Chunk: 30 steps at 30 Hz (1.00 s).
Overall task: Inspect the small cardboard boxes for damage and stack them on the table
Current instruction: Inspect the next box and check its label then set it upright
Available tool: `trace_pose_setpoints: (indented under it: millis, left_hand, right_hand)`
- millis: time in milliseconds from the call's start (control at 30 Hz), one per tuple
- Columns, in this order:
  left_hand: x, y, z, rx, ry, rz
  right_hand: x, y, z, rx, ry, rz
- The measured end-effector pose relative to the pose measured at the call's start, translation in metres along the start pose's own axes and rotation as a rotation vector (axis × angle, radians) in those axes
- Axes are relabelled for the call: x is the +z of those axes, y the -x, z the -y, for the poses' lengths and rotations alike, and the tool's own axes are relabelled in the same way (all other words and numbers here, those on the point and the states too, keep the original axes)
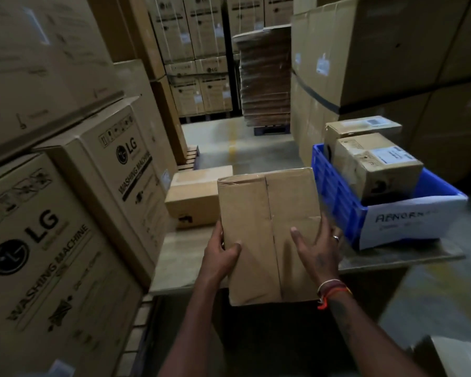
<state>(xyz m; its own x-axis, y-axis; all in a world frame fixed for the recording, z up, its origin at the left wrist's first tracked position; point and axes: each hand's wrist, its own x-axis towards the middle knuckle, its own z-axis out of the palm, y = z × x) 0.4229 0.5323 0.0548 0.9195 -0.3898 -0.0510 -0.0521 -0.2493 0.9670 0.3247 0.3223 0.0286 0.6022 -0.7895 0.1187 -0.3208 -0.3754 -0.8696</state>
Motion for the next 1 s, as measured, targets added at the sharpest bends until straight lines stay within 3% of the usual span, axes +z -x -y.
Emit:
trace_pose_setpoints:
  millis: [467, 633, 900, 1000]
  left_hand:
    - [0.097, -0.174, 0.043, -0.168, -0.001, -0.097]
    - [0.114, -0.196, 0.088, -0.196, -0.037, -0.114]
    - [0.11, -0.235, 0.09, -0.211, -0.084, -0.066]
    - [0.11, -0.234, 0.086, -0.184, -0.23, -0.037]
  right_hand:
    - [0.051, -0.184, -0.056, 0.055, 0.143, 0.291]
    - [0.066, -0.203, -0.074, 0.052, 0.307, 0.352]
    - [0.084, -0.232, -0.075, 0.009, 0.413, 0.403]
    - [0.09, -0.228, -0.075, -0.142, 0.571, 0.366]
